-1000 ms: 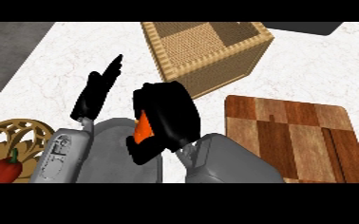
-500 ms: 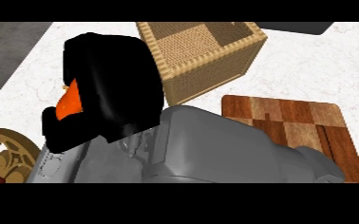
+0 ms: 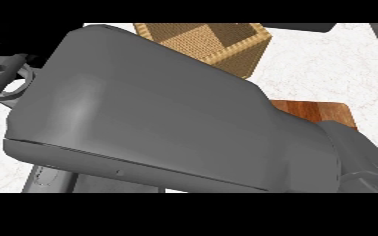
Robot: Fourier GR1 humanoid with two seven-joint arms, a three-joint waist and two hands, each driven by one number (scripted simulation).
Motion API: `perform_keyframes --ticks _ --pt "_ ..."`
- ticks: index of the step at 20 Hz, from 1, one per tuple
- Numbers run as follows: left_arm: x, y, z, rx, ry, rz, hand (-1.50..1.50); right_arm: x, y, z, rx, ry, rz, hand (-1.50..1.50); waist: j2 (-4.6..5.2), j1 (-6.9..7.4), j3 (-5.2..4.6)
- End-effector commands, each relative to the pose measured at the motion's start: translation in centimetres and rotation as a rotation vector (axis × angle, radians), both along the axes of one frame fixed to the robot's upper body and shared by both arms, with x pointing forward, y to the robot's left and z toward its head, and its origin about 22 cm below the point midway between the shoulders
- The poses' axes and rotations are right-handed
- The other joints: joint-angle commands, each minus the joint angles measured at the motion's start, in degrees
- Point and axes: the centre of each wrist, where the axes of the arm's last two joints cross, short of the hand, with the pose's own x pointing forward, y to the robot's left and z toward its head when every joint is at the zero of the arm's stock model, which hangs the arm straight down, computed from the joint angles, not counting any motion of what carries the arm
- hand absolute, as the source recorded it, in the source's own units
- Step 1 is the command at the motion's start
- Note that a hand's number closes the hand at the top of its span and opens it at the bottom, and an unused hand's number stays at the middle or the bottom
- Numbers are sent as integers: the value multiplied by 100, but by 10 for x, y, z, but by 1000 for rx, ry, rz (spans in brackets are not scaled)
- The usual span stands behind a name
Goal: Pick the squash from the cutting board and place it in the basket
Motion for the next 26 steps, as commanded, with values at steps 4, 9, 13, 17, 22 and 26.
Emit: perform_keyframes --ticks 4,9,13,17,22,26 --pt "-7 15 -7 -4 4 29 0 34 19 20 -266 18 -261 150 36 -215 -1" --pt "-8 27 -1 0 -25 67 0 63 12 21 -326 85 -305 150 44 -281 16" --pt "-7 27 9 -9 -10 61 0 95 -7 3 -396 79 -339 150 45 -383 30" --pt "-12 25 -7 -6 -16 84 0 110 -23 11 -369 71 -306 150 49 -440 32" --pt "-16 19 -18 -4 -7 84 0 133 -47 -20 -380 111 -187 150 39 -515 38" --pt "-11 35 7 1 -20 84 0 148 -57 -50 -380 123 -189 150 44 -458 38"
